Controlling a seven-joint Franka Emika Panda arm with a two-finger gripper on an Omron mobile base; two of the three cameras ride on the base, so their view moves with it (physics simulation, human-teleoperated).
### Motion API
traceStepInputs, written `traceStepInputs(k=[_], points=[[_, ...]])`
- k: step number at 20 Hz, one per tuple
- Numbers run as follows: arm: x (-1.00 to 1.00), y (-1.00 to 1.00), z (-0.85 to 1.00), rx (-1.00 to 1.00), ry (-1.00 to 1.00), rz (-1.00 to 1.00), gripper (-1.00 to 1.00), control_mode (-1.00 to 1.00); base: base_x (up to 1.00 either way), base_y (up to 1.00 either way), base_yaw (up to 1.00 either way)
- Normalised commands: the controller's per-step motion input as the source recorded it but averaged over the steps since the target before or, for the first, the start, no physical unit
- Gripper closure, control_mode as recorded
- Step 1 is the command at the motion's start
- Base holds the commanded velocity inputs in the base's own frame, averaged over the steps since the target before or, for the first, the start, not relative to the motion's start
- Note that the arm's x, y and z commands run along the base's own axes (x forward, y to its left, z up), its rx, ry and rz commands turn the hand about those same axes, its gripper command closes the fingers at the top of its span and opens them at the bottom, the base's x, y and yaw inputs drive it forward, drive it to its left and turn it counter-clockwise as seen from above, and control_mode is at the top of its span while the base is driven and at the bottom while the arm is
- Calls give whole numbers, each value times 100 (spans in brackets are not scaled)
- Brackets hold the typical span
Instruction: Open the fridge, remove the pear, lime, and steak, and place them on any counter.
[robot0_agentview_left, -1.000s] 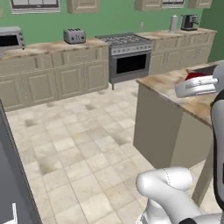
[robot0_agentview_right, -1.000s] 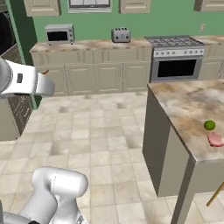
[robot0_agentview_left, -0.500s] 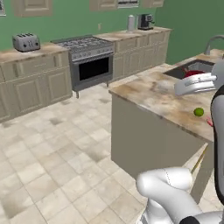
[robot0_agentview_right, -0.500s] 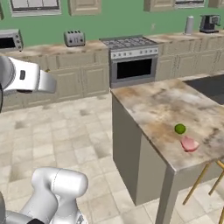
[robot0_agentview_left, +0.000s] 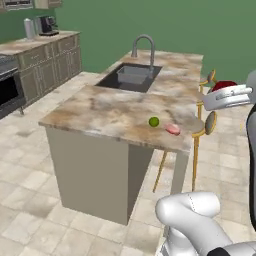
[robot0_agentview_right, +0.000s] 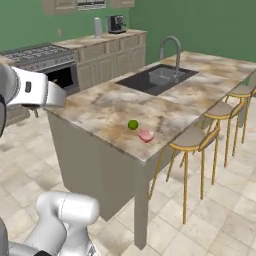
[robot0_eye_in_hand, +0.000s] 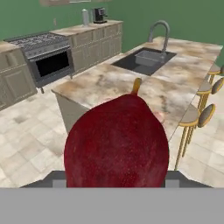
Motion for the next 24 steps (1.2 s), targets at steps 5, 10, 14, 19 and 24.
traceStepInputs(k=[5, 10, 14, 19, 24], points=[[0, 0, 0, 0, 0, 0, 100, 100, 69, 43, -66], [0, 0, 0, 0, 0, 0, 100, 100, 33, 52, -52], [0, 0, 0, 0, 0, 0, 100, 100, 6, 59, -53], [0, 0, 0, 0, 0, 0, 100, 100, 2, 64, -50], [0, 0, 0, 0, 0, 0, 100, 100, 36, 61, -19]])
